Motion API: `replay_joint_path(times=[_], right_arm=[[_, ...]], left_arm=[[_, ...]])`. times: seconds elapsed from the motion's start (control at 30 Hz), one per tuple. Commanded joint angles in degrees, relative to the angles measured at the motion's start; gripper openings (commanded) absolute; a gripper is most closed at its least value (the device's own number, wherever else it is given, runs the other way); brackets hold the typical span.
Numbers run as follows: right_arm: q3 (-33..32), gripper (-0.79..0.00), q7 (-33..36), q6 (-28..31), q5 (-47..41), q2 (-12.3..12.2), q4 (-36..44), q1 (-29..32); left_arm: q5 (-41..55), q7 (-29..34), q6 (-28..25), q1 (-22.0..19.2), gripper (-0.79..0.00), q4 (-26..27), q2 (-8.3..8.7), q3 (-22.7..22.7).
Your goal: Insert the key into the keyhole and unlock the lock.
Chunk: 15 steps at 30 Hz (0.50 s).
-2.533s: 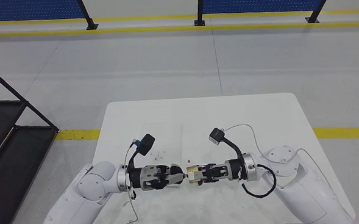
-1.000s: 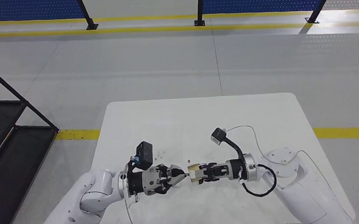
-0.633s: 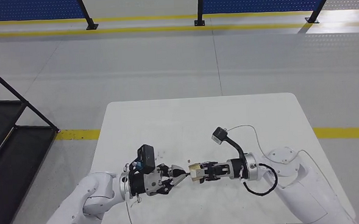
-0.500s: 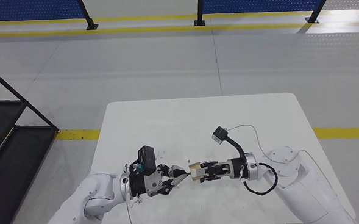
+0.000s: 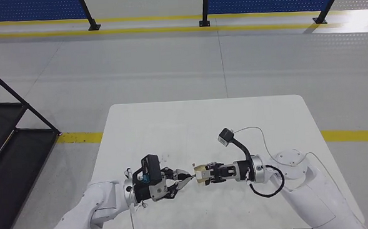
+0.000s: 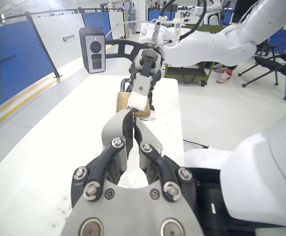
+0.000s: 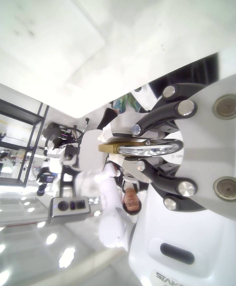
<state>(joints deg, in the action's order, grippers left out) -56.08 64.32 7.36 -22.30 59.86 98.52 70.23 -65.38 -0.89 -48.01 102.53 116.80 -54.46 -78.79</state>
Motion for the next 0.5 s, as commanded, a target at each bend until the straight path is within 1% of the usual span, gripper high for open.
replay_joint_path(times=[0.0, 0.17, 0.47], right_arm=[[0.0, -0.785, 0.0, 0.0, 0.0, 0.0, -0.1, 0.0], [0.1, -0.785, -0.1, 0.1, -0.1, 0.0, -0.2, -0.1], [0.2, -0.785, -0.2, 0.1, -0.1, 0.1, -0.3, -0.1]], left_arm=[[-1.5, -1.0, 0.7, 0.2, -0.785, 0.0, -0.03, 0.0], [-4.3, -3.7, 1.6, 0.6, -0.785, 0.1, -0.07, 0.1], [-9.0, -6.7, 3.8, 1.6, -0.785, 1.0, -0.05, 0.1]])
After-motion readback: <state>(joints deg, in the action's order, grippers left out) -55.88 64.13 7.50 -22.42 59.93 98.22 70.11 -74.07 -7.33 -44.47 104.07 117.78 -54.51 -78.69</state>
